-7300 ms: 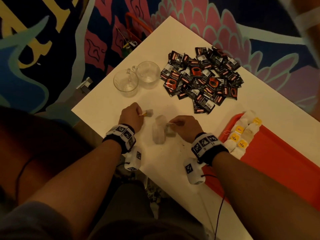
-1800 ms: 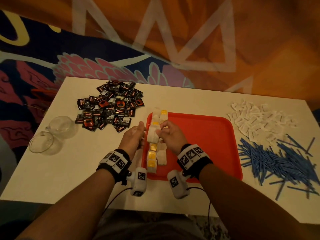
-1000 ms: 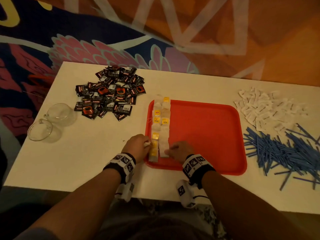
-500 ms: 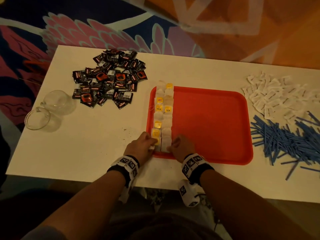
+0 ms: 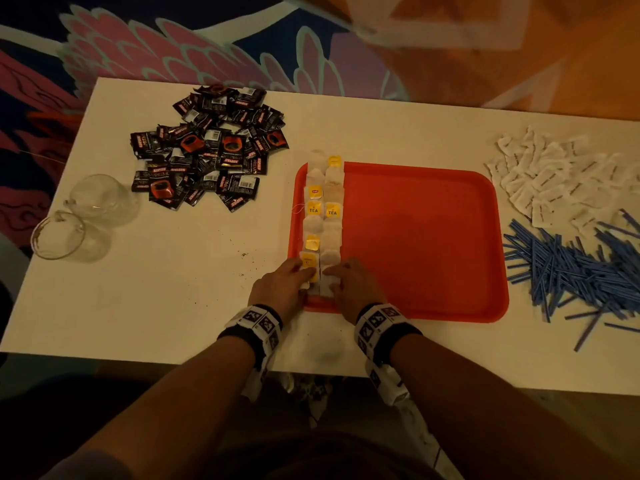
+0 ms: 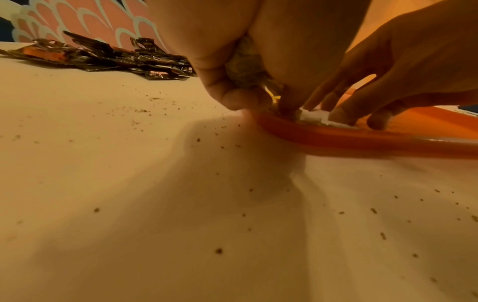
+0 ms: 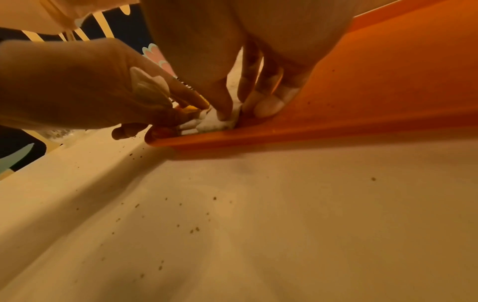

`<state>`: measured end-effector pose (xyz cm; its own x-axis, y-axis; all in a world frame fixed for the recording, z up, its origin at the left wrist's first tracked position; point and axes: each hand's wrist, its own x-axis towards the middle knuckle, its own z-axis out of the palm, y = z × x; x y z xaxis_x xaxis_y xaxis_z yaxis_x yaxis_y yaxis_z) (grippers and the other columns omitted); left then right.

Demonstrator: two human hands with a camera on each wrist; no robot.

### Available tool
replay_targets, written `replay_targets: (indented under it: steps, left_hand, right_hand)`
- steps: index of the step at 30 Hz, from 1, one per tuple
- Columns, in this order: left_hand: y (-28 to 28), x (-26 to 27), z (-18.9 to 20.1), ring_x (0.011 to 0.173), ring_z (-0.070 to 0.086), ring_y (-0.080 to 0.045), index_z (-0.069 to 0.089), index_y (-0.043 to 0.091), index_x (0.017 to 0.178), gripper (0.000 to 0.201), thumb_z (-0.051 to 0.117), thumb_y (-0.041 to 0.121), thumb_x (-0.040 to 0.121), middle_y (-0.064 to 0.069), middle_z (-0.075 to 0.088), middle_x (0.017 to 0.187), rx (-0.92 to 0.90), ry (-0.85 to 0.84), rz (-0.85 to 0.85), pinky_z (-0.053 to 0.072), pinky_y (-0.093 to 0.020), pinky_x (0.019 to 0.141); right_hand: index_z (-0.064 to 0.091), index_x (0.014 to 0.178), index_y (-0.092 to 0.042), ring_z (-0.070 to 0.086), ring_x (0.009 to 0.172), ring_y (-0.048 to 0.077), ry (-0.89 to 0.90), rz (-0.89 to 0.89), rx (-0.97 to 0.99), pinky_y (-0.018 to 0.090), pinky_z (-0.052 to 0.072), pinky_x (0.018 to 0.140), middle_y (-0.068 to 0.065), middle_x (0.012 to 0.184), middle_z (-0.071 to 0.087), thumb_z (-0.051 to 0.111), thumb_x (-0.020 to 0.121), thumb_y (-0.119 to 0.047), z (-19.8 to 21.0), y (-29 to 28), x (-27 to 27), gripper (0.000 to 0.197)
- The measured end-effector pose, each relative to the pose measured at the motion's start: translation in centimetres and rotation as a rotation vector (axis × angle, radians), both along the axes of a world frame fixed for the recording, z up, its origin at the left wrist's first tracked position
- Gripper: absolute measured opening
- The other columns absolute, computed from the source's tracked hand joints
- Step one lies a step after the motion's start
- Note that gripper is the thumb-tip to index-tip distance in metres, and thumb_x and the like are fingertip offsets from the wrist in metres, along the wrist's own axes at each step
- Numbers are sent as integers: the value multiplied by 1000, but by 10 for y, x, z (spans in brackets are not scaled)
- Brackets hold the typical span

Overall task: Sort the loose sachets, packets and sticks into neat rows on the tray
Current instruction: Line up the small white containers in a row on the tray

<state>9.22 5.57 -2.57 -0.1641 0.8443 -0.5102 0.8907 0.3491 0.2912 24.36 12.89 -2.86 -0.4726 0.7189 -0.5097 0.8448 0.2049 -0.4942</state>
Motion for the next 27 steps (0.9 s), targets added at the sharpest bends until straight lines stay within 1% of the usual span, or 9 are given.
replay_targets:
  steps: [5, 10, 15, 17, 19, 21, 23, 25, 27]
  left_hand:
    - [10, -1, -3, 127, 53, -27, 46, 38, 145, 51, 58, 29, 96, 10, 30, 159, 44, -34, 19, 46, -37, 103]
    - [12, -4, -7, 125, 53, -27, 45, 36, 145, 51, 58, 32, 95, 8, 30, 157, 52, -25, 14, 48, -37, 100]
    - [11, -6, -8, 97, 64, -32, 55, 27, 132, 43, 60, 31, 90, 3, 42, 143, 221, -104, 88, 56, -42, 81]
    - [17, -8, -5, 94, 64, -31, 52, 27, 135, 45, 58, 32, 90, 4, 38, 145, 225, -98, 102, 56, -43, 80]
    - [24, -9, -4, 98, 64, -31, 43, 29, 143, 53, 56, 34, 92, 5, 31, 152, 194, -77, 86, 55, -43, 83]
    - [32, -11, -5, 105, 62, -32, 29, 32, 151, 63, 54, 38, 94, 5, 19, 159, 110, -27, 13, 54, -44, 87]
    - [38, -12, -6, 109, 62, -32, 21, 34, 153, 65, 51, 40, 96, 6, 11, 163, 34, 21, -58, 54, -45, 90]
    - [41, -12, -4, 111, 61, -34, 21, 33, 153, 65, 51, 40, 96, 6, 11, 163, 20, 32, -70, 53, -45, 91]
    - [42, -13, -1, 109, 60, -34, 28, 33, 151, 63, 54, 38, 94, 5, 18, 160, 67, -22, -14, 52, -46, 92]
  right_hand:
    - [61, 126, -31, 51, 117, 22, -1, -25, 17, 31, 46, 93, -3, 130, 48, 54, 97, -17, -4, 12, -4, 33]
    - [61, 126, -32, 52, 113, 20, 28, -29, 36, 24, 40, 83, -3, 127, 49, 56, 96, -16, -3, 22, -3, 34]
    - [53, 130, -33, 50, 115, 20, 42, -17, 48, 24, 38, 85, -3, 130, 44, 58, 94, -26, 0, 28, -3, 36]
    - [44, 138, -34, 46, 120, 22, 15, -4, 49, 30, 43, 89, -2, 136, 37, 60, 94, -28, 2, 31, -4, 48]
    - [33, 146, -37, 40, 125, 23, -49, 22, 40, 35, 44, 94, -1, 140, 31, 61, 93, -31, 3, 34, -5, 60]
    - [25, 150, -37, 35, 128, 23, -107, 52, 33, 38, 44, 97, 0, 141, 28, 61, 93, -33, 4, 36, -7, 67]
    - [22, 151, -36, 33, 130, 24, -133, 62, 24, 40, 43, 98, 1, 143, 26, 61, 93, -34, 4, 37, -9, 70]
    - [22, 152, -35, 33, 131, 25, -130, 53, 7, 40, 43, 99, 2, 144, 26, 62, 92, -32, 4, 38, -10, 72]
    - [23, 151, -35, 33, 132, 26, -104, 41, -18, 40, 44, 101, 2, 145, 26, 64, 91, -32, 4, 39, -10, 73]
